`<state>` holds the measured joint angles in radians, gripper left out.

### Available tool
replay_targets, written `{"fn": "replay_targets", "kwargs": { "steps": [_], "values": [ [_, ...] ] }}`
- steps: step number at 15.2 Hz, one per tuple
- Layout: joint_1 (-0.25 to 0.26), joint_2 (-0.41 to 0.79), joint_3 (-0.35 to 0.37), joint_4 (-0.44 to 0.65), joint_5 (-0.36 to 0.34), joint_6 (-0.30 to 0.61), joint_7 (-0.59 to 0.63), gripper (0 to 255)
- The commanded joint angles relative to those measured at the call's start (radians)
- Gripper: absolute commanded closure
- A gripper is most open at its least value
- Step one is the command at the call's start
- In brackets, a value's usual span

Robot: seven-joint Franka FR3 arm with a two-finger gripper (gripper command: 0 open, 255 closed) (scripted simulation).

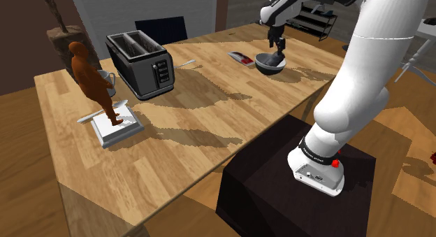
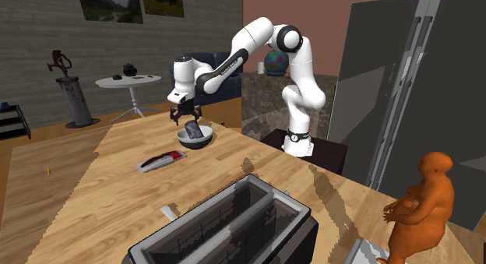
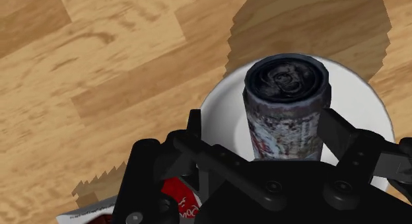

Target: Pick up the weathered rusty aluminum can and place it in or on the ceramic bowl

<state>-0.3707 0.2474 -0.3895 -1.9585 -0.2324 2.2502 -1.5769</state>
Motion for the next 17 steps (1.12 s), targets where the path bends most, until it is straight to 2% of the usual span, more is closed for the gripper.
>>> {"fn": "replay_targets", "kwargs": {
  "steps": [1,6,7,15,17],
  "values": [
    [-0.001,0.016,0.002,-0.015,0.003,-0.001,-0.002,0],
    [-0.001,0.016,0.002,-0.015,0.003,-0.001,-0.002,0],
    [0.001,0.014,0.002,-0.022,0.001,0.002,0.002,255],
    [-0.007,-0.004,-0.006,-0.058,-0.008,0.026,-0.007,255],
    [0.000,0.009,0.001,-0.011,0.002,-0.012,-0.003,255]
  ]
}}
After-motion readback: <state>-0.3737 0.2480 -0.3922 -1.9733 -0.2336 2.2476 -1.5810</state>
